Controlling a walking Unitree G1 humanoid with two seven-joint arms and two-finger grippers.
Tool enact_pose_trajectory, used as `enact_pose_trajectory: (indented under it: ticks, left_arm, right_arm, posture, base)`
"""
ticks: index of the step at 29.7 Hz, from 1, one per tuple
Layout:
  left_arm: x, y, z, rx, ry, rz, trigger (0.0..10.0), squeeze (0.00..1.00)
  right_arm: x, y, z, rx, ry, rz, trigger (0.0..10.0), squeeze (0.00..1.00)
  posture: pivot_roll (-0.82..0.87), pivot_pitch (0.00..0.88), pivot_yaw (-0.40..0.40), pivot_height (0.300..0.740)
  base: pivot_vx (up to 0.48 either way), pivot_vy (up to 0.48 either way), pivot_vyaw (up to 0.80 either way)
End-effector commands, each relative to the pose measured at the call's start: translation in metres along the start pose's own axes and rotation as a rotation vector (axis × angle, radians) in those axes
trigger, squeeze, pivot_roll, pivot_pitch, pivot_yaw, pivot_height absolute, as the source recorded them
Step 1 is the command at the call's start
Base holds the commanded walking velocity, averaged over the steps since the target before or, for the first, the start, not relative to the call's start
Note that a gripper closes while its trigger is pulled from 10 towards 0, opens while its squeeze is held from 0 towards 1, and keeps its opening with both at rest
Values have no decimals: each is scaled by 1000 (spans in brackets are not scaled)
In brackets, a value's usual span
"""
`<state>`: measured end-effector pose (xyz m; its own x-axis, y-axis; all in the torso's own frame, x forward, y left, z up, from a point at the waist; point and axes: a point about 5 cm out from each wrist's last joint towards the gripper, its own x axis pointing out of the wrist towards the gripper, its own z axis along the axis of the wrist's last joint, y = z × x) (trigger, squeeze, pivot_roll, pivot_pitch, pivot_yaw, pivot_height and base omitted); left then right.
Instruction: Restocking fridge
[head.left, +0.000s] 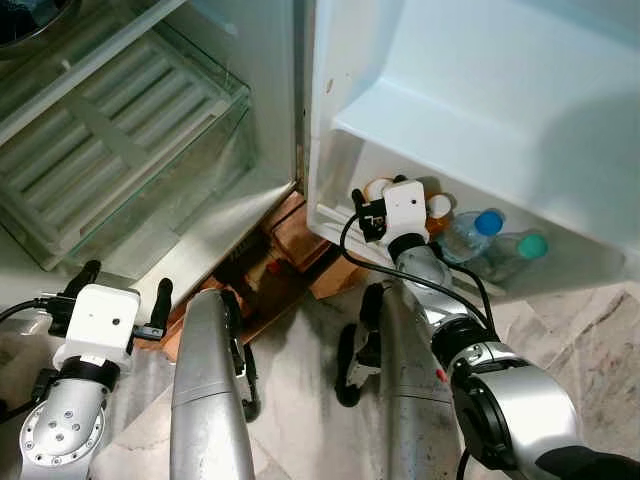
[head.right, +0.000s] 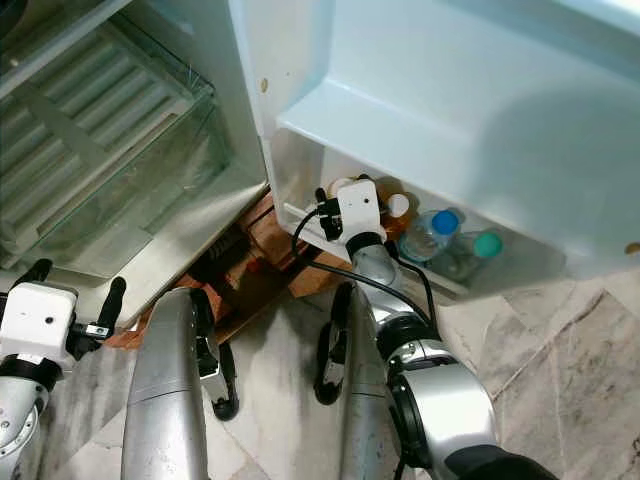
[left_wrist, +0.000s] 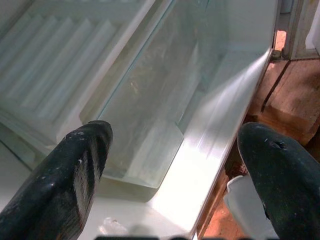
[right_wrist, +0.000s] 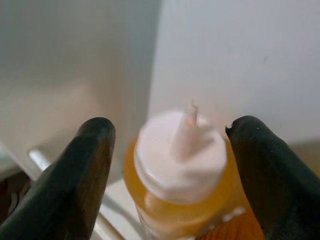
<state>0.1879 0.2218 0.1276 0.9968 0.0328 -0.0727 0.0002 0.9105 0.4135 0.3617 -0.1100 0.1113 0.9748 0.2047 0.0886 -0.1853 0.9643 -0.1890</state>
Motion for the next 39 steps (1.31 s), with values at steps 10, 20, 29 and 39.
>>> enact_pose_trajectory:
  ticks: [10,20,29,39]
  left_arm:
    - [6,-3,-9,9,29,-16,10000,0]
    - [24,-2,-9,2,-5,3,10000,0]
    - [41,-9,-9,-15,-40,2,10000,0]
    - [44,-11,-4,-39,-58,-14,10000,0]
  right_arm:
    - [-8,1,5,2,-90,31,10000,1000]
    - [-22,13,12,99,-126,58,10000,1000]
    - [-54,-8,12,17,-148,-51,10000,0]
    - [-89,-20,25,-32,-154,9,10000,0]
  posture:
    - [165,383,-37,555]
    - [139,314,-45,555]
    - [103,237,-35,555]
    - [55,221,-19,555]
  base:
    - [0,0,0]
    - [0,0,0]
    - [0,0,0]
    - [0,0,0]
